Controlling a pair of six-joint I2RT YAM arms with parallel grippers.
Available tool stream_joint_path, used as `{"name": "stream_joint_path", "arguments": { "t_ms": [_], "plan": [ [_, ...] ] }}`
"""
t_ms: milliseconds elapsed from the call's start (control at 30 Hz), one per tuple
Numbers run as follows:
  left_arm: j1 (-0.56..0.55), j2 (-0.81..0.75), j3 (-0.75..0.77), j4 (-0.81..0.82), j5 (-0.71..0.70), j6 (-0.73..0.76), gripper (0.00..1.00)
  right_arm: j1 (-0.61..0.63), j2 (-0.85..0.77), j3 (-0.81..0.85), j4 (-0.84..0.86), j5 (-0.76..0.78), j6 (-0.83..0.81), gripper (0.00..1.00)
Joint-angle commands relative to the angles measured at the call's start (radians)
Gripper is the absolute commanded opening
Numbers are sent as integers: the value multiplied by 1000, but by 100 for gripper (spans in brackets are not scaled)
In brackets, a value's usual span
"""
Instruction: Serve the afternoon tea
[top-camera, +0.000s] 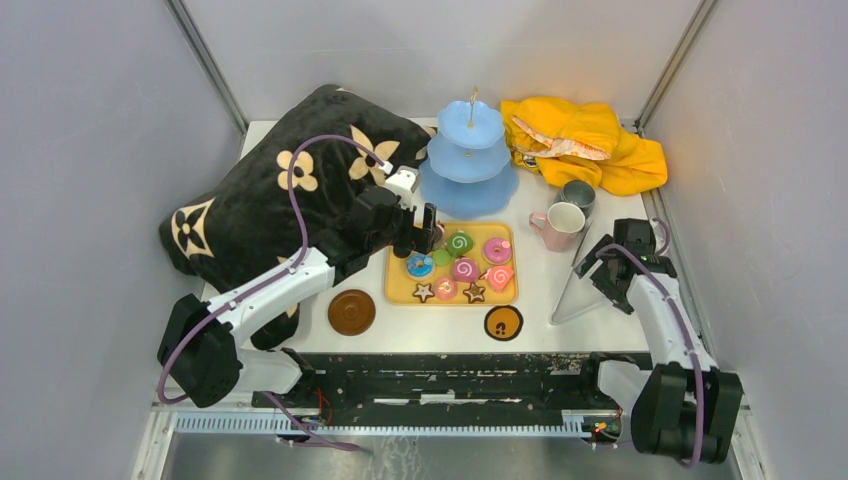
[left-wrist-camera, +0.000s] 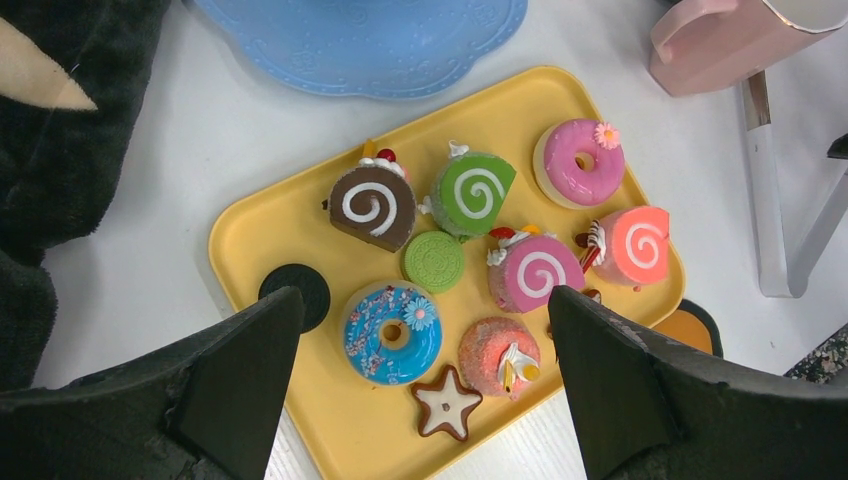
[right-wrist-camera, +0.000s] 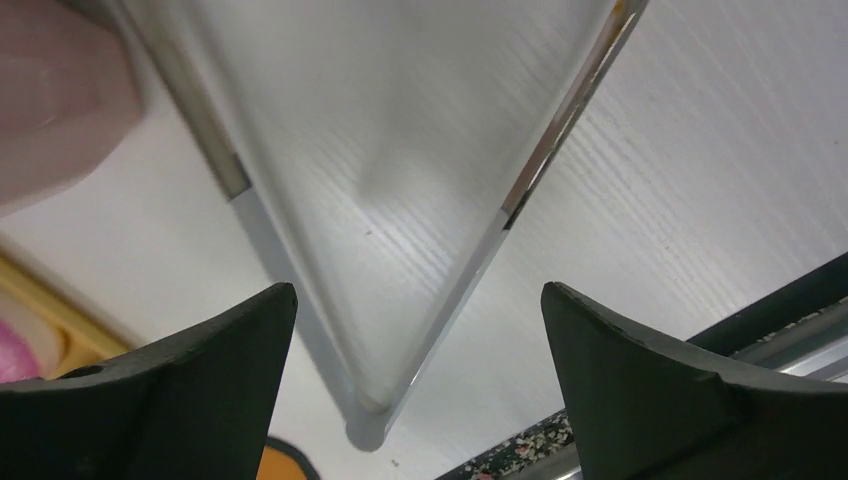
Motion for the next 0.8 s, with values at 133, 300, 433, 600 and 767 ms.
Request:
{"name": "stream_joint_path", "arguments": {
  "t_ms": [133, 300, 433, 600, 767],
  "plan": [
    [-4, -5, 24, 24, 17, 6, 99, -1, -118, -41, -6, -190, 31, 99],
    [-5, -5, 23, 24, 14, 13, 99, 23, -88, -62, 44, -224, 45, 99],
    [-5, -5, 23, 25, 12, 12, 99, 78, -30, -39, 34, -164, 62, 99],
    [-5, -8, 21, 23, 9, 12, 99, 121, 57, -29, 38, -103, 109, 99],
    [-6, -10, 19, 21, 5, 16, 99, 132, 114, -28, 76, -13, 159, 100]
  ]
}}
